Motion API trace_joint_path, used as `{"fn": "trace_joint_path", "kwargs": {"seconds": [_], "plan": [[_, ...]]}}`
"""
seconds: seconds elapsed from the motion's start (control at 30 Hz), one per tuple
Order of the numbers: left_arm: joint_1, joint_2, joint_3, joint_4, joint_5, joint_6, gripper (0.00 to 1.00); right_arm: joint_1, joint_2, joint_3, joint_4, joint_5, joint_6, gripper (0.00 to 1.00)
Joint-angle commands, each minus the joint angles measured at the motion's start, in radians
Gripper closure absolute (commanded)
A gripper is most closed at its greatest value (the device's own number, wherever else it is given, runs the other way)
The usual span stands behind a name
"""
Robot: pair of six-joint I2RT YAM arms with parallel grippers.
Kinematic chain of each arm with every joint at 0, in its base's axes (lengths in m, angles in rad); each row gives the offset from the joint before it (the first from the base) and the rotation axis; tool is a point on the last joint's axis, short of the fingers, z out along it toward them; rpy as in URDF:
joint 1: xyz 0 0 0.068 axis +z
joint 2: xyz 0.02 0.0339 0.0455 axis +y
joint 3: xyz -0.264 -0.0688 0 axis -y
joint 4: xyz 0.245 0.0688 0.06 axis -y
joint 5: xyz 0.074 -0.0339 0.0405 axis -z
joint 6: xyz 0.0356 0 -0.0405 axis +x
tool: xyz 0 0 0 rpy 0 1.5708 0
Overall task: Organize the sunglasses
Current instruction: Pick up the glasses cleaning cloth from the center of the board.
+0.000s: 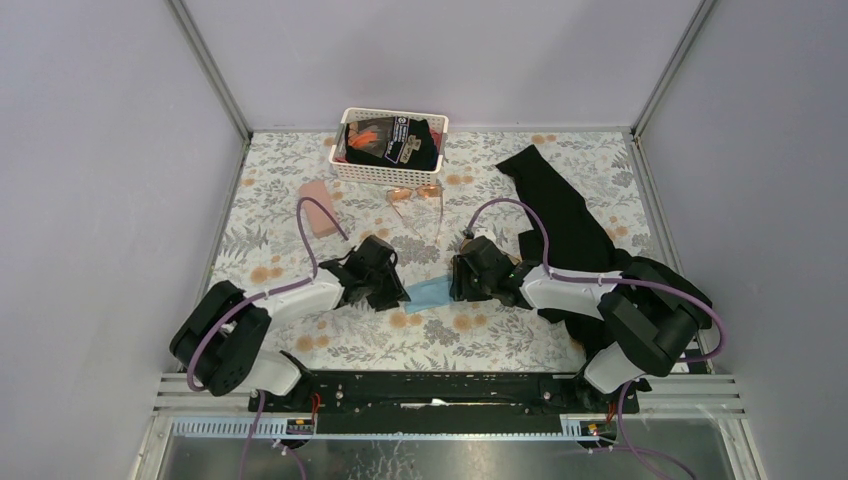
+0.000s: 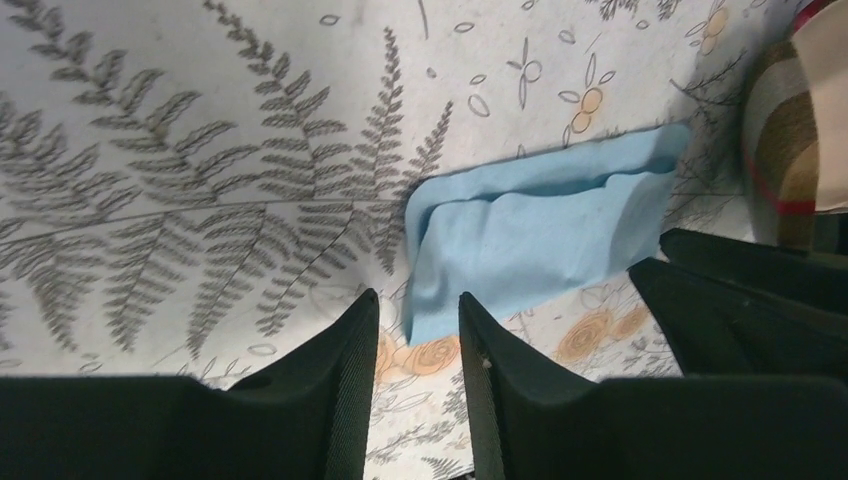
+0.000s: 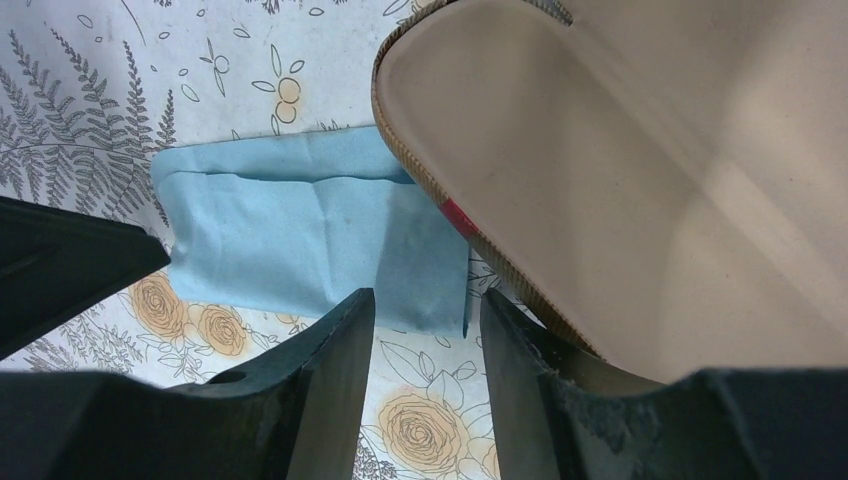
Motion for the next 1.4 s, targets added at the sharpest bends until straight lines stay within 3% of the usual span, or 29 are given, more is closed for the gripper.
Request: {"fn": "trace_joint_path", "kwargs": {"seconds": [0.0, 0.57, 0.7, 0.87, 1.1, 1.37], "plan": [[-0.004, -0.05, -0.009, -0.105, -0.043, 0.059, 0.59, 0.006, 0.019, 0.026, 0.028, 0.018, 0.0, 0.5], [-0.004, 0.105, -0.047, 0.084, 0.062, 0.059, 0.64, 0.008, 0.014, 0.035, 0.012, 0.027, -0.001, 0.48], [-0.003, 0.126, -0.035, 0.076, 0.06, 0.062, 0.74, 0.008, 0.01, 0.033, 0.012, 0.024, 0.002, 0.47], [-0.003, 0.121, -0.03, 0.047, 0.035, 0.067, 1.0, 0.009, -0.002, 0.037, 0.003, 0.025, -0.004, 0.47], [-0.001, 0.067, -0.015, -0.015, 0.02, 0.112, 1.0, 0.018, 0.001, 0.057, -0.008, 0.009, -0.02, 0.41], [0.01, 0.049, 0.019, -0.071, 0.058, 0.198, 1.0, 0.047, 0.037, 0.089, -0.006, -0.002, -0.015, 0.41]]}}
